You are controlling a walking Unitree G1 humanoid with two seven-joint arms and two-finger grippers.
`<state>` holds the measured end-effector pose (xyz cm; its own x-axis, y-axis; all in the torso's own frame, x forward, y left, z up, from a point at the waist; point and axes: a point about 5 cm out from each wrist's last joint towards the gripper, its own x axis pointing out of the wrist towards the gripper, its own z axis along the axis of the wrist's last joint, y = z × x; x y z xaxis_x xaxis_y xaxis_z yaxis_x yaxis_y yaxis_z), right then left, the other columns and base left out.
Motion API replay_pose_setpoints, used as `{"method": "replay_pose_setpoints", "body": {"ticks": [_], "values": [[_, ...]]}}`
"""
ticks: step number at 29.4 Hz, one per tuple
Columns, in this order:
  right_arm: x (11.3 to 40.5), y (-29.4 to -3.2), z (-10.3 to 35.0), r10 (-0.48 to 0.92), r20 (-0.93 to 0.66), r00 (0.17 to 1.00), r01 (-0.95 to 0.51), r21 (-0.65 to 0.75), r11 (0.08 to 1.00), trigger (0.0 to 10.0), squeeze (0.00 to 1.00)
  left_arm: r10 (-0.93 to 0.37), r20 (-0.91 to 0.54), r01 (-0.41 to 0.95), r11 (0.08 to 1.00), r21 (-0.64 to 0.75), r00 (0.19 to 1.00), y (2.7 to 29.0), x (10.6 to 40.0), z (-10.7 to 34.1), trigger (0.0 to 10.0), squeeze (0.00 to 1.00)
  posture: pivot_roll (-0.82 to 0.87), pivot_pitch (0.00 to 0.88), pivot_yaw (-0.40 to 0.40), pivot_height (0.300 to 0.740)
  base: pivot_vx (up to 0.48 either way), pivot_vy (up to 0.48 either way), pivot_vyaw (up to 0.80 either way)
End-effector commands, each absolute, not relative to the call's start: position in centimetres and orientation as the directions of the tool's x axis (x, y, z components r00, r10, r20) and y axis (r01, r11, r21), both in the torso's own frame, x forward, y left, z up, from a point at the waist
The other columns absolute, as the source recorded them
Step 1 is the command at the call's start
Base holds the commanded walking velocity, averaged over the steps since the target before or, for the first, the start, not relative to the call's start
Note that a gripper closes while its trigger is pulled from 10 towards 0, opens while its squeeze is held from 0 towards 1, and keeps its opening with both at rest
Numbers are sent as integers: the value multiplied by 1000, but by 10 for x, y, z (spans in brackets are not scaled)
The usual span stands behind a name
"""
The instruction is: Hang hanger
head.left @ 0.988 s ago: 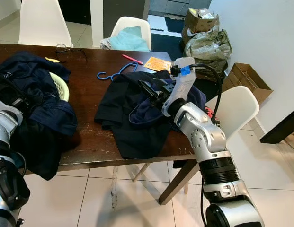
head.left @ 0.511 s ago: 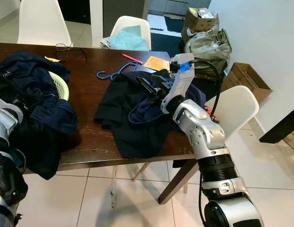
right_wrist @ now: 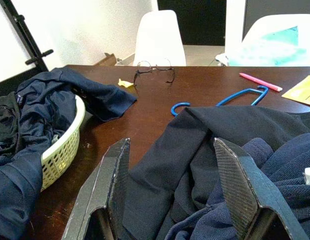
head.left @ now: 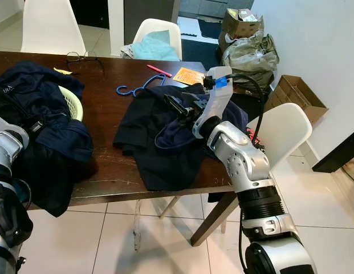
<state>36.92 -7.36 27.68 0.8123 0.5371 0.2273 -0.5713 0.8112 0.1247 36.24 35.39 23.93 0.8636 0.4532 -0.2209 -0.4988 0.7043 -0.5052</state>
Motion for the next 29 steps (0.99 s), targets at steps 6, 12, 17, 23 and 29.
{"method": "replay_pose_setpoints", "body": {"ticks": [6, 12, 17, 23, 29], "values": [[371, -79, 278, 518, 248, 818, -560, 145, 815, 10000, 0, 478, -210, -517, 719, -465, 853, 359, 360, 243, 0, 0, 37, 177, -148, 740, 0, 0, 0], [371, -82, 280, 505, 259, 824, -552, 158, 819, 10000, 0, 570, 99, -546, 815, -195, 816, 346, 360, 287, 0, 0, 42, 177, -138, 740, 0, 0, 0], [371, -81, 281, 502, 265, 823, -551, 166, 818, 10000, 0, 460, 482, -479, 873, -92, 746, 303, 350, 341, 0, 0, 48, 174, -134, 740, 0, 0, 0], [371, -81, 282, 497, 275, 823, -551, 173, 817, 10000, 0, 195, 798, -325, 946, 1, 570, 240, 330, 397, 0, 0, 55, 170, -120, 740, 0, 0, 0], [369, -83, 281, 478, 287, 830, -538, 186, 822, 10000, 0, -240, 863, -179, 920, 348, 445, 166, 312, 416, 0, 0, 63, 164, -101, 740, 0, 0, 0]]}}
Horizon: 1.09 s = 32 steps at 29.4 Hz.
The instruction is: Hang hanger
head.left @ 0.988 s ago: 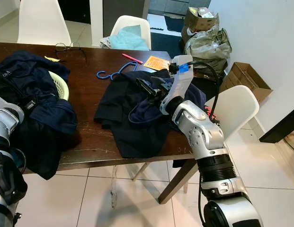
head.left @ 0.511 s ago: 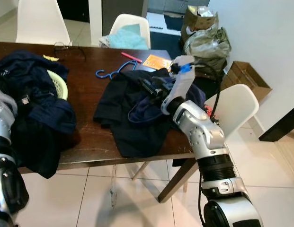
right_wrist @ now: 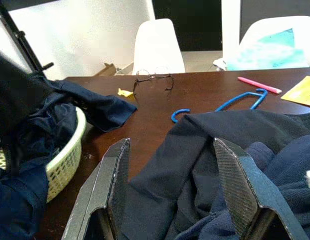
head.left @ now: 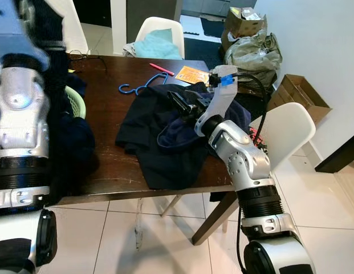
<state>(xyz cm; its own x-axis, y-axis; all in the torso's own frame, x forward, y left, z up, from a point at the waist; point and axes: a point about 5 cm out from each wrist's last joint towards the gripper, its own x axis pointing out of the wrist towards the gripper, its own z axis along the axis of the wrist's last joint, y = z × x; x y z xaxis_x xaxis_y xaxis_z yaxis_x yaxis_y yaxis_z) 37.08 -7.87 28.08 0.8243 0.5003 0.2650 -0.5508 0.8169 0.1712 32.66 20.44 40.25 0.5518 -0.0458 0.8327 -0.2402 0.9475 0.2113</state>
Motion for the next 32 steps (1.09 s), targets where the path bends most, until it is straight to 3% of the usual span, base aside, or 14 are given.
{"method": "replay_pose_setpoints", "body": {"ticks": [1, 3, 8, 11, 13, 18, 22, 25, 27, 28, 32], "values": [[369, -83, 281, 478, 287, 830, -538, 186, 822, 10000, 0, -240, 863, -179, 920, 348, 445, 166, 312, 416, 0, 0, 63, 164, -101, 740, 0, 0, 0], [369, -85, 282, 468, 294, 833, -531, 192, 825, 10000, 0, -341, 847, -137, 894, 426, 408, 145, 305, 415, 0, 0, 63, 164, -101, 740, 0, 0, 0], [369, -85, 282, 462, 299, 835, -527, 196, 827, 10000, 0, -385, 840, -142, 874, 465, 383, 135, 300, 412, 0, 0, 65, 164, -98, 740, 0, 0, 0], [368, -89, 286, 437, 328, 837, -517, 214, 829, 10000, 0, -544, 751, 14, 813, 582, 374, 103, 298, 393, 0, 0, 67, 158, -83, 740, 0, 0, 0], [368, -90, 286, 430, 335, 839, -513, 220, 830, 10000, 0, -570, 730, 54, 800, 597, 377, 97, 297, 387, 0, 0, 66, 157, -80, 740, 0, 0, 0], [366, -93, 282, 415, 330, 848, -498, 228, 837, 10000, 0, -484, 765, 187, 874, 449, 425, 99, 297, 379, 0, 0, 73, 155, -75, 740, 0, 0, 0], [366, -97, 280, 392, 327, 860, -474, 226, 851, 10000, 0, -595, 667, 401, 801, 445, 448, 88, 292, 362, 0, 0, 67, 149, -68, 740, 0, 0, 0], [368, -109, 280, 318, 335, 887, -401, 218, 890, 10000, 0, -602, 644, 463, 791, 399, 473, 83, 280, 345, 0, 0, 63, 146, -63, 740, 0, 0, 0], [368, -114, 281, 282, 341, 897, -365, 212, 906, 10000, 0, -553, 671, 430, 826, 364, 494, 87, 280, 346, 0, 0, 63, 146, -63, 740, 0, 0, 0], [369, -128, 284, 175, 369, 913, -264, 205, 943, 10000, 0, -414, 717, 294, 909, 295, 560, 102, 282, 350, 0, 0, 62, 142, -68, 740, 0, 0, 0], [368, -141, 288, 90, 407, 909, -190, 211, 959, 10000, 0, -313, 739, 204, 950, 237, 596, 114, 284, 350, 0, 0, 57, 138, -79, 740, 0, 0, 0]]}}
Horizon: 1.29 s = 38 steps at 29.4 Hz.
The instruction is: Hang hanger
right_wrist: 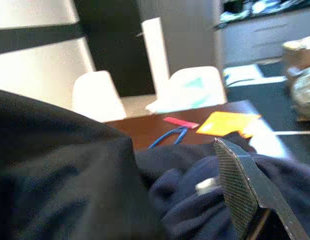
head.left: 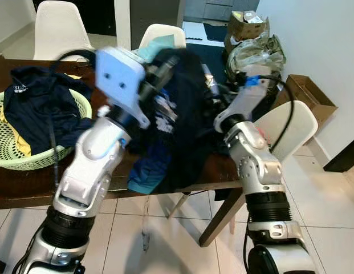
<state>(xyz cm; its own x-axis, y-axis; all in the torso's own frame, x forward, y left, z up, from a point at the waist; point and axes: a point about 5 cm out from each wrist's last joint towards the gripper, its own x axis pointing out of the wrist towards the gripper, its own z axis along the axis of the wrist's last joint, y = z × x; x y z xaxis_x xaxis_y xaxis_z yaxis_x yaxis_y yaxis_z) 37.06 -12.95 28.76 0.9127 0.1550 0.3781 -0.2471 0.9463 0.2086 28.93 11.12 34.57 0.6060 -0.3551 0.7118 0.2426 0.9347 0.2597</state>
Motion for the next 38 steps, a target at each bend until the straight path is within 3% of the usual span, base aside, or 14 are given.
{"method": "replay_pose_setpoints", "body": {"ticks": [1, 2, 3, 9, 14, 15, 20, 21, 22, 23, 24, 25, 32, 38], "values": [[366, -151, 292, 30, 432, 902, -130, 204, 970, 10000, 0, -264, 726, 167, 964, 205, 634, 122, 287, 347, 0, 0, 53, 140, -81, 740, 0, 0, 0], [366, -151, 292, 30, 432, 902, -130, 204, 970, 10000, 0, -264, 726, 167, 964, 205, 634, 122, 287, 347, 0, 0, 53, 140, -81, 740, 0, 0, 0], [367, -164, 289, -34, 407, 913, -20, 129, 991, 10000, 0, -184, 703, 90, 982, 168, 687, 135, 290, 342, 0, 0, 42, 132, -76, 740, 0, 0, 0], [371, -186, 259, -142, 258, 956, 166, -75, 983, 10000, 0, -30, 722, -96, 986, 133, 691, 158, 292, 349, 0, 0, 44, 131, -76, 740, 0, 0, 0], [367, -195, 261, -211, 288, 934, 220, 1, 976, 10000, 0, -23, 714, -83, 990, 113, 700, 158, 293, 350, 0, 0, 35, 141, -79, 740, 0, 0, 0], [368, -190, 262, -155, 281, 947, 137, 81, 987, 10000, 0, -31, 696, -50, 994, 96, 718, 154, 295, 347, 0, 0, 25, 142, -77, 740, 0, 0, 0], [368, -185, 264, -136, 301, 944, 119, 74, 990, 10000, 0, 8, 648, -61, 996, 59, 762, 155, 300, 342, 0, 0, 3, 146, -82, 740, 0, 0, 0], [367, -182, 266, -133, 311, 941, 111, 86, 990, 10000, 0, 21, 604, -64, 997, 50, 796, 157, 305, 335, 3882, 0, -23, 143, -71, 740, 0, 0, 0], [366, -177, 269, -117, 322, 939, 89, 100, 991, 10000, 0, 28, 563, -54, 998, 30, 826, 158, 309, 328, 5255, 0, -31, 142, -62, 740, 0, 0, 0], [366, -173, 271, -95, 323, 942, 57, 127, 990, 10000, 0, 26, 524, -42, 999, 19, 851, 158, 312, 321, 8000, 0, -31, 142, -62, 740, 0, 0, 0], [366, -173, 271, -95, 323, 942, 57, 127, 990, 10000, 0, 26, 524, -42, 999, 19, 851, 158, 312, 321, 8000, 0, -31, 142, -62, 740, 0, 0, 0], [365, -169, 272, -74, 319, 945, 26, 150, 988, 10000, 0, 26, 495, -34, 999, 7, 868, 157, 314, 315, 10000, 0, -28, 146, -56, 740, 0, 0, 0], [360, -154, 275, -7, 356, 934, -53, 158, 986, 10000, 0, -17, 452, -24, 996, 84, 892, 149, 318, 308, 10000, 0, -26, 153, -56, 740, 0, 0, 0], [356, -146, 279, 20, 386, 922, -112, 218, 969, 10000, 0, -99, 652, -30, 982, 184, 752, 136, 300, 345, 10000, 0, -17, 157, -57, 740, 0, 0, -115]]}}
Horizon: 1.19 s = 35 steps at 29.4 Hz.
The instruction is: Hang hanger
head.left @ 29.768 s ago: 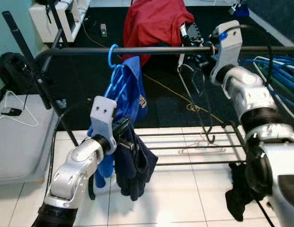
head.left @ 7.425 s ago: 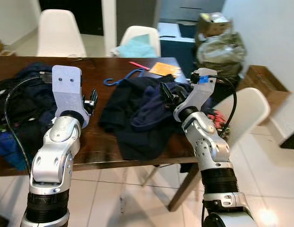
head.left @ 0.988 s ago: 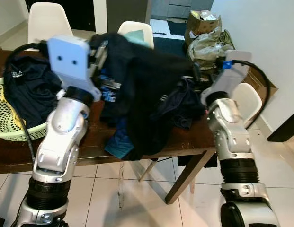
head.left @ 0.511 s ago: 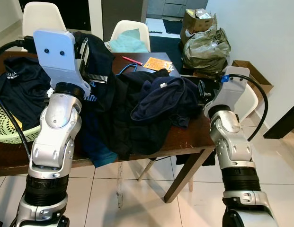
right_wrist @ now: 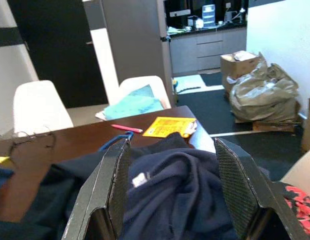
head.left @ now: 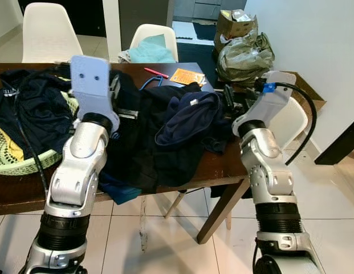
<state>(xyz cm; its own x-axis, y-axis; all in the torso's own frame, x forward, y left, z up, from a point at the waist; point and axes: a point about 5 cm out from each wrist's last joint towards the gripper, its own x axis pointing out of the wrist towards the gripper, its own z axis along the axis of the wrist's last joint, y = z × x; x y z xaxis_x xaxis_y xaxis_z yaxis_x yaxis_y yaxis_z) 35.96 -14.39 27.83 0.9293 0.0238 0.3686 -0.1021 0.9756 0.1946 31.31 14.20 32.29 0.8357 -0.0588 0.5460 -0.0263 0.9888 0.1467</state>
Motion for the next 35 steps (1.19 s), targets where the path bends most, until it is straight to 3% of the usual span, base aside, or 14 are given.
{"method": "replay_pose_setpoints", "body": {"ticks": [1, 6, 17, 24, 30, 32, 35], "values": [[356, -144, 281, 25, 394, 919, -123, 228, 966, 10000, 0, -112, 696, -33, 981, 192, 709, 133, 295, 353, 10000, 0, -9, 157, -53, 740, 0, 0, -800], [355, -142, 282, 19, 402, 915, -130, 250, 960, 10000, 0, -141, 741, -39, 975, 220, 657, 128, 289, 363, 10000, 0, -7, 147, -58, 740, 0, 0, -800], [356, -141, 289, -12, 424, 906, -104, 250, 963, 10000, 0, -136, 665, -23, 974, 225, 734, 134, 302, 354, 10000, 0, 10, 129, -40, 740, 0, 0, -800], [354, -144, 285, -15, 416, 909, -99, 250, 963, 10000, 0, -174, 661, 1, 967, 254, 730, 126, 307, 346, 10000, 0, 31, 127, -29, 740, 0, 0, -800], [353, -143, 277, -17, 397, 918, -90, 250, 964, 10000, 0, -281, 673, 55, 940, 336, 684, 114, 301, 347, 10000, 0, 38, 131, -26, 740, 0, 0, -800], [353, -148, 277, -50, 399, 916, -60, 258, 964, 10000, 0, -341, 710, 112, 930, 349, 616, 103, 294, 356, 10000, 0, 38, 136, -32, 740, 0, 0, -800], [353, -149, 277, -61, 400, 915, -50, 260, 964, 10000, 0, -360, 721, 136, 927, 350, 592, 99, 292, 358, 10000, 0, 38, 136, -32, 740, 0, 0, -800]]}}
